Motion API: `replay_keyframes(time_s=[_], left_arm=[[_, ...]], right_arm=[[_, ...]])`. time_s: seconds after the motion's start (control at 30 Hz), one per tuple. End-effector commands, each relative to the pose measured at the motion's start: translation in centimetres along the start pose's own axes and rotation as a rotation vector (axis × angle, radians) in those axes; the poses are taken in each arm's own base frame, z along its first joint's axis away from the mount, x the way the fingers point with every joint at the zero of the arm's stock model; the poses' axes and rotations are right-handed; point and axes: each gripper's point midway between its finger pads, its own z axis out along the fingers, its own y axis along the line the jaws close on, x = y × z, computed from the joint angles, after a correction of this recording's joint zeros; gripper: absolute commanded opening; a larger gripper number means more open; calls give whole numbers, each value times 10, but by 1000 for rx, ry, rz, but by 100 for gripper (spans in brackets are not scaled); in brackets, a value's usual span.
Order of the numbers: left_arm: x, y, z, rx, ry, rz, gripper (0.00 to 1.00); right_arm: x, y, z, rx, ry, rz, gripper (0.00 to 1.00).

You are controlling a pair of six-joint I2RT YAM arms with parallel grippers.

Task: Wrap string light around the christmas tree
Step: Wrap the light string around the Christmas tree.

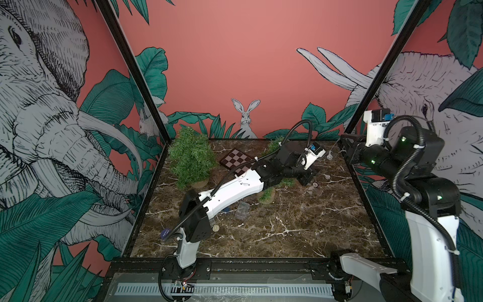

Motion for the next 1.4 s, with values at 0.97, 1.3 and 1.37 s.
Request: replay_keyframes(time_s=[0.97, 1.3, 1.37], left_arm=[[-44, 7, -289, -387, -25, 93, 0], [-34, 3, -230, -253, -144, 195, 0], [-38, 0, -221, -221, -180, 189, 5]], right_arm=[[9, 98, 48, -615, -35, 185, 0], [-41, 189, 10, -998, -97, 250, 0], [-39, 208, 13, -1041, -78, 256, 0]])
